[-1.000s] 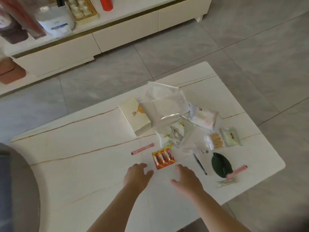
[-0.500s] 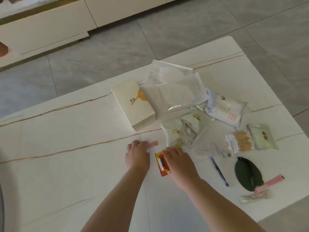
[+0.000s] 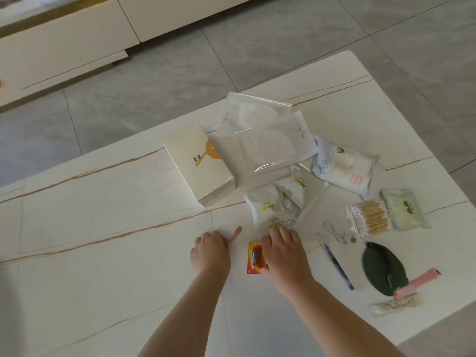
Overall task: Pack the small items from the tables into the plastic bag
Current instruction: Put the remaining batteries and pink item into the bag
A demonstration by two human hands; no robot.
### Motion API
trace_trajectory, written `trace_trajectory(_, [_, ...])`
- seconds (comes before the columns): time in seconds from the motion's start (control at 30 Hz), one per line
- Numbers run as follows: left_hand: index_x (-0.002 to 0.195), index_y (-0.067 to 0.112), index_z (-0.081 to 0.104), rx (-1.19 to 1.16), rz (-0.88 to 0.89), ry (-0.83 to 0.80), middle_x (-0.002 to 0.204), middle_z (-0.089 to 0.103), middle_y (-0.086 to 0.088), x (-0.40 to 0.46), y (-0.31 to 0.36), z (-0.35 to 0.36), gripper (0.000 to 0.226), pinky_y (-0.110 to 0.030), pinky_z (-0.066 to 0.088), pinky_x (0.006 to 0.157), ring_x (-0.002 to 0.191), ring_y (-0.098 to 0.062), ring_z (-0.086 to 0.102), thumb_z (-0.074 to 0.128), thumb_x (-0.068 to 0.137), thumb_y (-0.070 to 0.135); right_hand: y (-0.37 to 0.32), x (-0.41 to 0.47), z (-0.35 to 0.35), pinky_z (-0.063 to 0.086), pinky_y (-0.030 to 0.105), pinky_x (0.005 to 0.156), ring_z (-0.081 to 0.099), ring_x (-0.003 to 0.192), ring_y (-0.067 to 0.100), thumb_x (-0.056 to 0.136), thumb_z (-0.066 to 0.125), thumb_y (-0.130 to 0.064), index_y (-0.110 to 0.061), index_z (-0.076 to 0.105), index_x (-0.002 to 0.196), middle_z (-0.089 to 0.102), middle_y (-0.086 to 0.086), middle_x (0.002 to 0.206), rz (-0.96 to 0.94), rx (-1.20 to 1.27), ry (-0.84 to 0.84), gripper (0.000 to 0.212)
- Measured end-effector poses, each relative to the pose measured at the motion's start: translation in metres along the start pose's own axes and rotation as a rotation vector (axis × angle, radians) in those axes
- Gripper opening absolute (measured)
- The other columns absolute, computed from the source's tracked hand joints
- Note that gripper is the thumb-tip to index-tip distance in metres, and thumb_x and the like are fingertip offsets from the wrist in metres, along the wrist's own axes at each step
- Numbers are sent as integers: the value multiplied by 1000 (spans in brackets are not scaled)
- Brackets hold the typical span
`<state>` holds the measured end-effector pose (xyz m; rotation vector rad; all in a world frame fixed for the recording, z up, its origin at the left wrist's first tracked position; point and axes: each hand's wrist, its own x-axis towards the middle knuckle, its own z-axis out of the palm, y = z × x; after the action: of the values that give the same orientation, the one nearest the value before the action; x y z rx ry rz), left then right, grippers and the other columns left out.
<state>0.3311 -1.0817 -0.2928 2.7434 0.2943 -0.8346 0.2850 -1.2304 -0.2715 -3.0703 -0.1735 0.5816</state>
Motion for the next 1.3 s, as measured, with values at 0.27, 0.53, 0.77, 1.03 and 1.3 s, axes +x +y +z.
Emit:
trace_trajectory(0.27, [95, 23, 49, -253, -36, -167, 87, 60, 3, -30, 6, -10, 7, -30, 50, 65, 79, -18, 59, 53, 92, 27, 11, -27, -9, 38, 26, 64, 64, 92, 20, 93, 46, -38, -19, 40, 122, 63, 0, 101, 243, 385, -198, 35])
trace_trajectory(0.53, [94, 23, 55, -277, 98, -213, 80, 63, 5, -95, 33, -55, 12, -29, 56, 66, 71, -14, 63, 55, 92, 36, 23, -94, -72, 51, 23, 76, 61, 101, 14, 85, 62, -39, -16, 36, 123, 58, 0, 112, 641, 966, -188, 52])
trace_trajectory(0.77, [90, 23, 58, -363, 168, -251, 80, 62, 6, -189, 58, -120, 14, -24, 45, 56, 66, -12, 57, 52, 91, 35, 34, -193, -147, 51, 33, 88, 56, 114, 23, 86, 67, -18, -15, 33, 131, 51, 7, 127, 861, 1322, -117, 56])
trace_trajectory(1.03, [81, 22, 60, -592, 201, -381, 95, 62, -6, -299, 98, -173, 18, -24, 44, 65, 74, -16, 51, 47, 93, 19, 30, -313, -217, 46, 45, 101, 57, 114, 27, 84, 68, -13, -12, 45, 128, 58, 11, 124, 1013, 1484, 97, 50])
trace_trajectory(1.3, [92, 8, 66, -515, 404, -547, 89, 61, -10, -399, 157, -186, 9, -19, 50, 58, 77, -18, 57, 61, 89, 16, 45, -425, -257, 56, 27, 60, 68, 80, 18, 83, 69, -8, -18, 61, 96, 68, 7, 95, 1110, 1715, 520, 19])
